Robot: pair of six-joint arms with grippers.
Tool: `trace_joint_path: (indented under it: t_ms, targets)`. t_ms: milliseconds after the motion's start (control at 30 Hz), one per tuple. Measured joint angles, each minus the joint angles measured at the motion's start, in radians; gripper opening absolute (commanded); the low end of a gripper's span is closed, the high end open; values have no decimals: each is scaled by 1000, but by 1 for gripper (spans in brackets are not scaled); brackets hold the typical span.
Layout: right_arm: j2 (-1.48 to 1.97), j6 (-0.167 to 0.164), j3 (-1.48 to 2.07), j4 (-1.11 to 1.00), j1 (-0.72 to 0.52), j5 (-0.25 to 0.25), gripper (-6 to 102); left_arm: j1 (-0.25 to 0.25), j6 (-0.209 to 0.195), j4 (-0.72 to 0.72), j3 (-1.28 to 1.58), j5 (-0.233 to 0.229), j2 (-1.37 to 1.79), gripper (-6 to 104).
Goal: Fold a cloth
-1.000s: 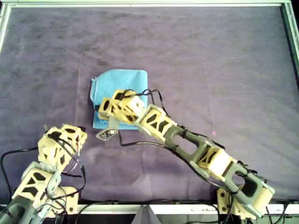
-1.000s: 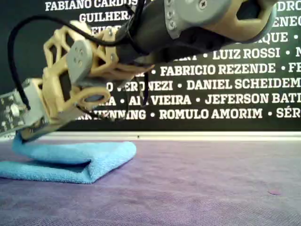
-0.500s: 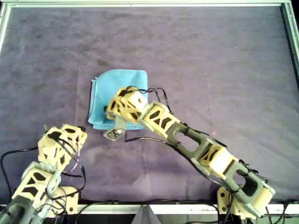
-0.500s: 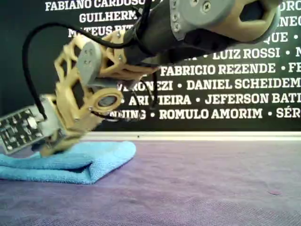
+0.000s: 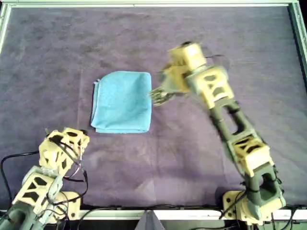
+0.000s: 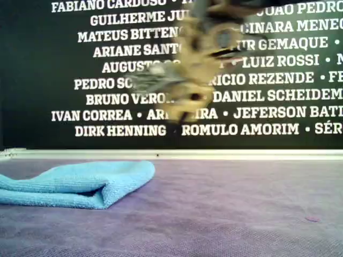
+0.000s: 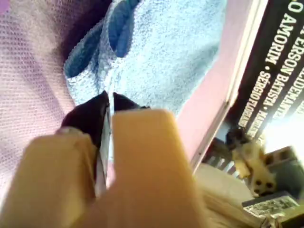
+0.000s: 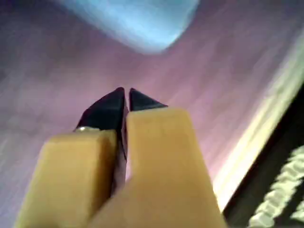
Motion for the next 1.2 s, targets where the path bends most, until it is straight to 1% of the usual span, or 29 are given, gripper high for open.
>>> trace_joint_path:
  t_ms: [133,200,500,567,633,700,767,867,933,1000,1067,1200]
  targets:
    - [48,-2,0,190,-84,0,0,0,0,0,0,0,0,1]
    - [86,-2,0,247,-121,0,0,0,0,0,0,0,0,1]
    - [339,0,29,275,-324,6,0,0,0,0,0,0,0,1]
    - [408,-2,87,276,-350,6,0,14,0,0,0,5,0,1]
    - [483,0,179,276,-362,6,0,52,0,0,0,8,0,1]
    - [581,0,293,276,-362,6,1,120,0,0,0,9,0,1]
    - [683,-5,414,272,-357,6,1,212,0,0,0,11,0,1]
    - [833,-9,565,201,-376,6,0,356,0,0,0,2,0,1]
    - [937,-9,657,129,-397,6,0,422,0,0,0,-3,-3,1]
    - [1040,-9,755,54,-425,2,0,445,0,0,0,-2,-3,1]
    - [1137,-9,865,-23,-456,-2,0,454,0,0,0,0,-3,1]
    - [1336,-9,1164,-195,-488,-2,0,457,0,0,0,2,-3,1]
